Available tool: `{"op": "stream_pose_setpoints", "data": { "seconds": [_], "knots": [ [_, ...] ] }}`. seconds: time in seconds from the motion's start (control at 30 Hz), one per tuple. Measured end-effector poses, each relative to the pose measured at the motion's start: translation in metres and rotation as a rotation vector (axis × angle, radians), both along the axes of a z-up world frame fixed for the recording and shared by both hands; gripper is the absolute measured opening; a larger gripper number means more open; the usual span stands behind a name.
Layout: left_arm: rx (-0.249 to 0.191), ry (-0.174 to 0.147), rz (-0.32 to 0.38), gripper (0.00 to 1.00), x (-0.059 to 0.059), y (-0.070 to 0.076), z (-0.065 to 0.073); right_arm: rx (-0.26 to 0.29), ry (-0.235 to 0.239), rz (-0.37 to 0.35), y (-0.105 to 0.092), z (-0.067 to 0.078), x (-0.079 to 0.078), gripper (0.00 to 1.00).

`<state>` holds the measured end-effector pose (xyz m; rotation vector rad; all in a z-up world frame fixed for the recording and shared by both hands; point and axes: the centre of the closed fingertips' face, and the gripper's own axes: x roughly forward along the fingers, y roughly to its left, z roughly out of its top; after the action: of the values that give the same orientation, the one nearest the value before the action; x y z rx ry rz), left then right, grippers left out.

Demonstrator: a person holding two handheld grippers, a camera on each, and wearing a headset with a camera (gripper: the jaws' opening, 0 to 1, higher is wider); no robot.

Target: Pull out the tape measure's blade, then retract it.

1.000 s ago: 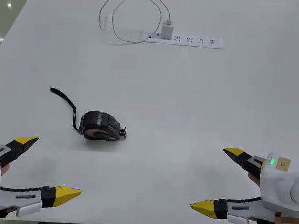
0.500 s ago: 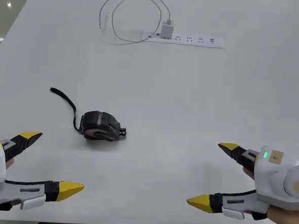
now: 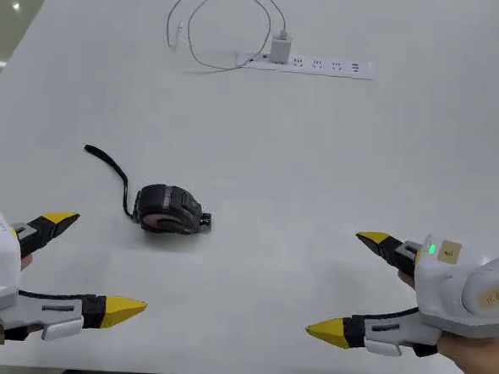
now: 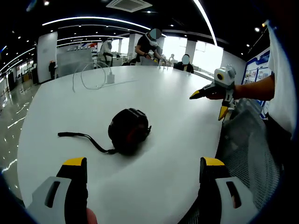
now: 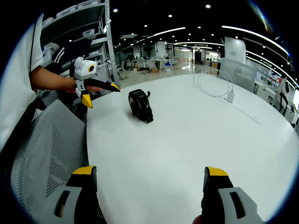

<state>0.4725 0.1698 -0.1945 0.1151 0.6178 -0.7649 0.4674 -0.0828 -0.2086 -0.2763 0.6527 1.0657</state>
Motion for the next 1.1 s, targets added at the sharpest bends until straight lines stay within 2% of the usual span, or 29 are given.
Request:
{"op": "stream_pose_setpoints", "data": {
  "seconds": [0.67,1.03,1.1],
  "knots": [
    [0.05,0.001,-0.075,0.99,0.009,-0.007,-0.007,0.021,-0.003,0.041,0.021,-0.001,0.017,0.93],
    [0.074,-0.001,-0.114,0.99,0.017,-0.011,-0.01,0.018,-0.002,0.064,0.028,-0.004,0.023,0.93],
    [0.092,-0.003,-0.132,0.98,0.018,-0.011,-0.012,0.017,-0.001,0.066,0.029,-0.005,0.025,0.93]
  ]
}}
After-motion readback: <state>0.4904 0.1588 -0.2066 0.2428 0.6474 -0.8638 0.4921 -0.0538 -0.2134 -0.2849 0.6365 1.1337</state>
